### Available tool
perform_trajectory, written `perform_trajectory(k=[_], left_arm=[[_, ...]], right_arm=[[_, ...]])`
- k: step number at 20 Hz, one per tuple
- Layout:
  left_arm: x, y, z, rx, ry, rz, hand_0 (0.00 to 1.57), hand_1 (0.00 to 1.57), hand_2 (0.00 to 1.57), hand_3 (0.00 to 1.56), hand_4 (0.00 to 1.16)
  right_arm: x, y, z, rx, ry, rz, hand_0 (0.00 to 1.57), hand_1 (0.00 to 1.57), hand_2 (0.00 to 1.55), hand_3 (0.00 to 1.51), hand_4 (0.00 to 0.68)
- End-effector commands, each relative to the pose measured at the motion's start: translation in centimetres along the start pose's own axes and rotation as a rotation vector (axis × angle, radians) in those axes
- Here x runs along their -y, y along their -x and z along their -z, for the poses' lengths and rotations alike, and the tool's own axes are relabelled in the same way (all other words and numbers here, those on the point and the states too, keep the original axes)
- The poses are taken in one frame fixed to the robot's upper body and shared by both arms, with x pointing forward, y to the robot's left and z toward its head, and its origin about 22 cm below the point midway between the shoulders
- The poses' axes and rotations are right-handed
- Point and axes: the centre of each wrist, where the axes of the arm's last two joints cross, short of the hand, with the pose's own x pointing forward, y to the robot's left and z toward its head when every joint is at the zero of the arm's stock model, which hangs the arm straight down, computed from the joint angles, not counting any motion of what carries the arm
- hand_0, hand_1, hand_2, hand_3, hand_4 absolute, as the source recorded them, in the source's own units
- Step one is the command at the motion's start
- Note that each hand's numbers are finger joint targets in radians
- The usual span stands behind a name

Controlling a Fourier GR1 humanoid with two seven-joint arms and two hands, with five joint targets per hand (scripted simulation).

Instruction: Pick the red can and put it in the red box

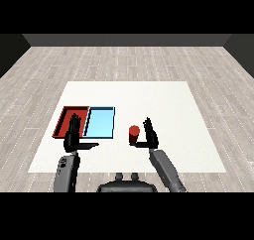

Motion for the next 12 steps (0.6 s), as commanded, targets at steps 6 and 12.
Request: perform_trajectory(k=[6, 12], left_arm=[[0.8, -0.5, -0.8, -0.001, 0.002, 0.01, 0.0, 0.0, 0.0, 0.0, 0.0], [0.4, 1.7, -1.3, 0.004, -0.006, -0.027, 0.0, 0.0, 0.0, 0.0, 0.0]], right_arm=[[-0.6, 2.3, 0.3, -0.024, 0.0, 0.021, 0.0, 0.0, 0.0, 0.0, 0.0], [-2.5, 1.3, 0.6, -0.016, -0.004, 0.022, 0.0, 0.0, 0.0, 0.0, 0.0]])
